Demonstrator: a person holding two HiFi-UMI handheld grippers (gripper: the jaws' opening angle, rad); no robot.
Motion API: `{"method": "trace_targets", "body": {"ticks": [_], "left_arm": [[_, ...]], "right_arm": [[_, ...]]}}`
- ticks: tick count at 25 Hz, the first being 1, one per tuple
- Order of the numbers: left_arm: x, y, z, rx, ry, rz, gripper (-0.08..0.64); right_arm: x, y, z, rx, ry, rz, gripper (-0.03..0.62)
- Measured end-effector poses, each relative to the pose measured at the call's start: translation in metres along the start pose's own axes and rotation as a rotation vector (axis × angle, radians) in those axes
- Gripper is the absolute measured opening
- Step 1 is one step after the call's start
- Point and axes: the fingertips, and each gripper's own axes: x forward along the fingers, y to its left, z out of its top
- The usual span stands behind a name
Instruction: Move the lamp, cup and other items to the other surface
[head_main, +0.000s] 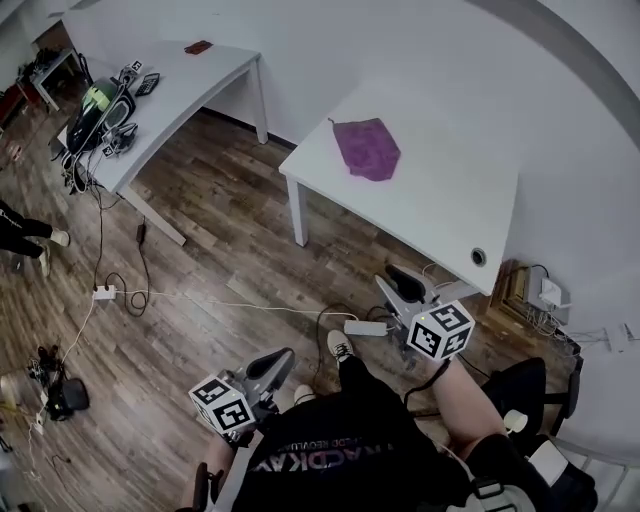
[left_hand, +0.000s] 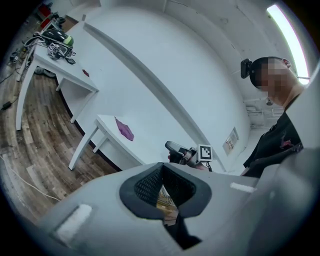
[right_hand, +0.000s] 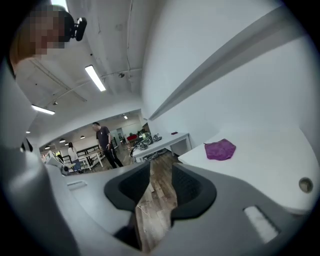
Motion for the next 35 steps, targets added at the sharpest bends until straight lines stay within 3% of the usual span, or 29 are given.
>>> {"method": "trace_targets", "body": {"ticks": [10, 19, 23, 29, 32, 34, 35], "left_arm": [[0.05, 0.048, 0.029, -0.096, -0.032, 0.172, 0.003], [0.067, 0.078, 0.031, -0.171, 0.002, 0.302, 0.003], [0.068, 0.086, 0.029, -0.205, 0.016, 0.349, 0.003], [0.076, 0.095, 0.024, -0.238, 0.043, 0.37, 0.003], [0.077, 0.097, 0.022, -0.248, 0.049, 0.37, 0.003], [0.076, 0.097, 0.019, -0.254, 0.05, 0.37, 0.003], [0.076, 0.096, 0.018, -0.255, 0.05, 0.37, 0.003]], "right_arm": [[0.169, -0.218, 0.023, -0.111, 0.225, -0.139, 0.222], [0.283, -0.334, 0.01, -0.167, 0.422, -0.235, 0.293], [0.308, -0.368, 0.013, -0.152, 0.453, -0.274, 0.313], [0.33, -0.383, -0.008, -0.18, 0.572, -0.241, 0.377], [0.33, -0.381, -0.018, -0.201, 0.575, -0.228, 0.377], [0.327, -0.38, -0.017, -0.212, 0.556, -0.235, 0.32], [0.325, -0.381, -0.016, -0.223, 0.552, -0.247, 0.223]]}}
